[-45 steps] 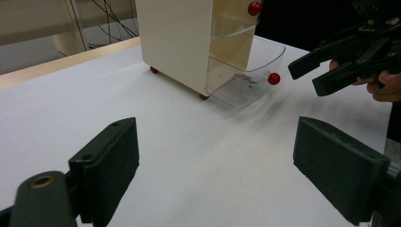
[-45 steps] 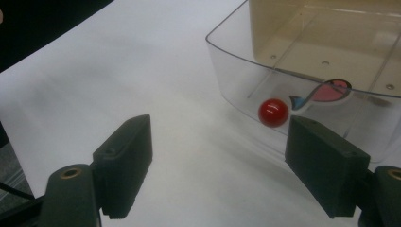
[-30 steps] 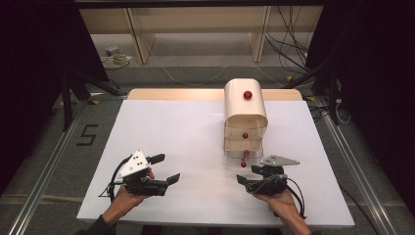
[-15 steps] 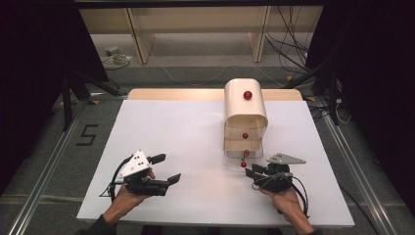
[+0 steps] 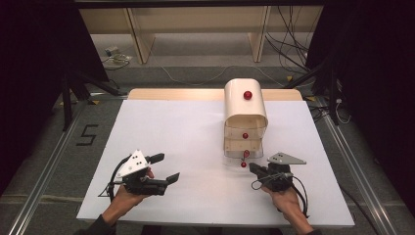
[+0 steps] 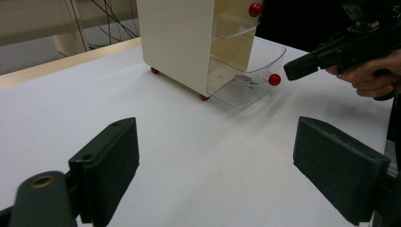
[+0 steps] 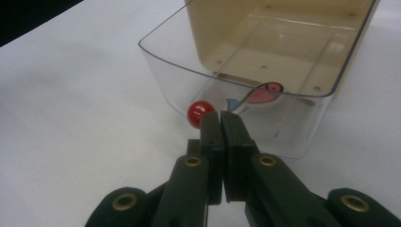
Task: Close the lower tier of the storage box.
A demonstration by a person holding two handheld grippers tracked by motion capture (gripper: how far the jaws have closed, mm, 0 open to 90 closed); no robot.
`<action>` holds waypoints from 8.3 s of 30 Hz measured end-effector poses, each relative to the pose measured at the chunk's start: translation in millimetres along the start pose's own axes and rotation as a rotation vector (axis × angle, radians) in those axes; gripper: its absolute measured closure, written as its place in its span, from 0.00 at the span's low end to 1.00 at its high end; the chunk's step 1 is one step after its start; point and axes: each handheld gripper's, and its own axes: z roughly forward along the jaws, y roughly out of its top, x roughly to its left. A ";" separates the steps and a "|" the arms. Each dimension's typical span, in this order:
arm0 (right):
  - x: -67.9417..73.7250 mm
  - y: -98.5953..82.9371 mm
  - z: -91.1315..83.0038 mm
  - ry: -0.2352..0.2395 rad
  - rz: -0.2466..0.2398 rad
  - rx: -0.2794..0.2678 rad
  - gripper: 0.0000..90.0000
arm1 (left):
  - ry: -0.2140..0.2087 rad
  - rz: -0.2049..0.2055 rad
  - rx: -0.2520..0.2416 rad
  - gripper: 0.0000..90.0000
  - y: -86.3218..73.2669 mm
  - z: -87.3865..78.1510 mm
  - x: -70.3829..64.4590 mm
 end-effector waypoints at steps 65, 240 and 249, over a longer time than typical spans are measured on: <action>4.3 1.7 11.0 -0.057 -0.015 -0.037 1.00 | -0.004 0.003 -0.006 0.16 0.6 -1.4 -1.4; -8.2 7.0 46.0 -0.213 -0.022 -0.128 1.00 | -0.003 -0.014 -0.018 0.16 0.8 -3.0 0.1; -9.6 7.5 47.6 -0.218 -0.024 -0.131 1.00 | -0.003 -0.014 -0.018 0.16 0.8 -3.1 0.1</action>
